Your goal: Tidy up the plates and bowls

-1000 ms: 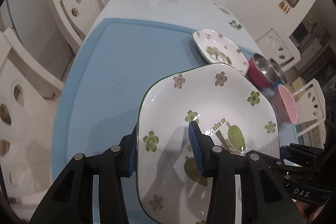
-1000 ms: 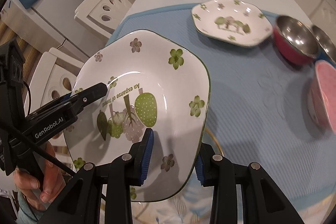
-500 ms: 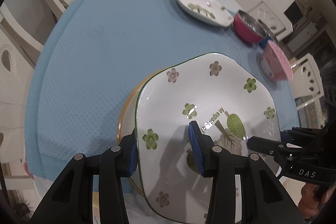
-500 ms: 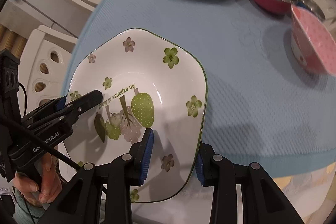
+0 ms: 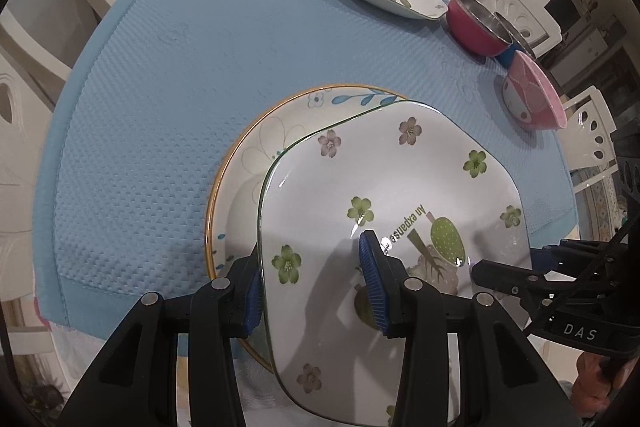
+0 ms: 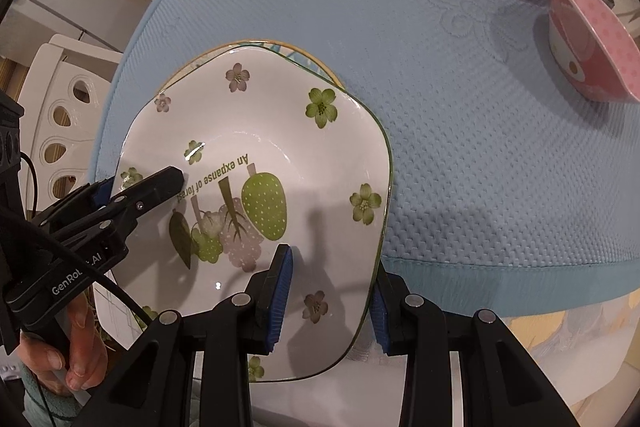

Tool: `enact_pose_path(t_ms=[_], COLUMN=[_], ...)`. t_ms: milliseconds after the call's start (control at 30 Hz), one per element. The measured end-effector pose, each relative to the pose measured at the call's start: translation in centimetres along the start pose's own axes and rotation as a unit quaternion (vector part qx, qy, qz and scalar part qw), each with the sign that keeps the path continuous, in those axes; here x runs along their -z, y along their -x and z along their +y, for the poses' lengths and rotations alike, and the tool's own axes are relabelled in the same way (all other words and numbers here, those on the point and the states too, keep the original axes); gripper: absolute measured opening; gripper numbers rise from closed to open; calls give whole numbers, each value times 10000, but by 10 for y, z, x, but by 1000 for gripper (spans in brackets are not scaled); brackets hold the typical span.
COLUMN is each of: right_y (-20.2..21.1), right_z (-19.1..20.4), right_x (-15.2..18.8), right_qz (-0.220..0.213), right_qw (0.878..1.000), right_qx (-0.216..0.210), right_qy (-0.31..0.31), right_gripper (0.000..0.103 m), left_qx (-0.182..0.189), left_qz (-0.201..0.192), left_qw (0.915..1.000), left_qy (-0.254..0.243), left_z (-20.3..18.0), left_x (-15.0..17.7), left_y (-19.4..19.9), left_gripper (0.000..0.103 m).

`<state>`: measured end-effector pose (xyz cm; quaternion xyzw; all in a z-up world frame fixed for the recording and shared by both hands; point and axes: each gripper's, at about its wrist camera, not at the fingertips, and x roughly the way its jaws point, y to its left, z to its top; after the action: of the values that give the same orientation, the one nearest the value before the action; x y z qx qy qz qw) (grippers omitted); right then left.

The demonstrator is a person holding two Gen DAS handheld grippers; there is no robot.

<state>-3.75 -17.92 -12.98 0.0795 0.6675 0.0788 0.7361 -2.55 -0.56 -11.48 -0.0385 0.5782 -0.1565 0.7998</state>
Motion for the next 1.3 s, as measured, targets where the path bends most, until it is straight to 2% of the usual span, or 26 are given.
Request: enact_pose_path(t_ms=[267, 533, 667, 867, 967, 1300], right_y=[-11, -6, -3, -4, 5, 25], right_z=[21, 17, 18, 21, 7, -16], right_x=[-3, -14, -17, -19, -19, -20], right_qz=[52, -67, -133, -151, -179, -402], right_qw=[10000, 9999, 9999, 9999, 9998, 9987], right_qx=[58, -26, 28, -2, -62, -225], right_qy=[58, -94, -23, -56, -103, -238], right_gripper=[34, 34, 34, 34, 34, 34], left_qx=[-61, -131, -223, -441, -426, -437], left_qz=[6, 3, -95, -494, -587, -453], left_qw=[9999, 9997, 9992, 9978, 9973, 9979], left_qy=[136, 225, 311, 92, 142, 182], left_z=[4, 7, 11, 5, 9, 12], left_x=[0, -6, -9, -18, -21, -18], left_y=[-2, -1, 5, 27, 32, 24], left_gripper=[38, 39, 39, 42, 45, 45])
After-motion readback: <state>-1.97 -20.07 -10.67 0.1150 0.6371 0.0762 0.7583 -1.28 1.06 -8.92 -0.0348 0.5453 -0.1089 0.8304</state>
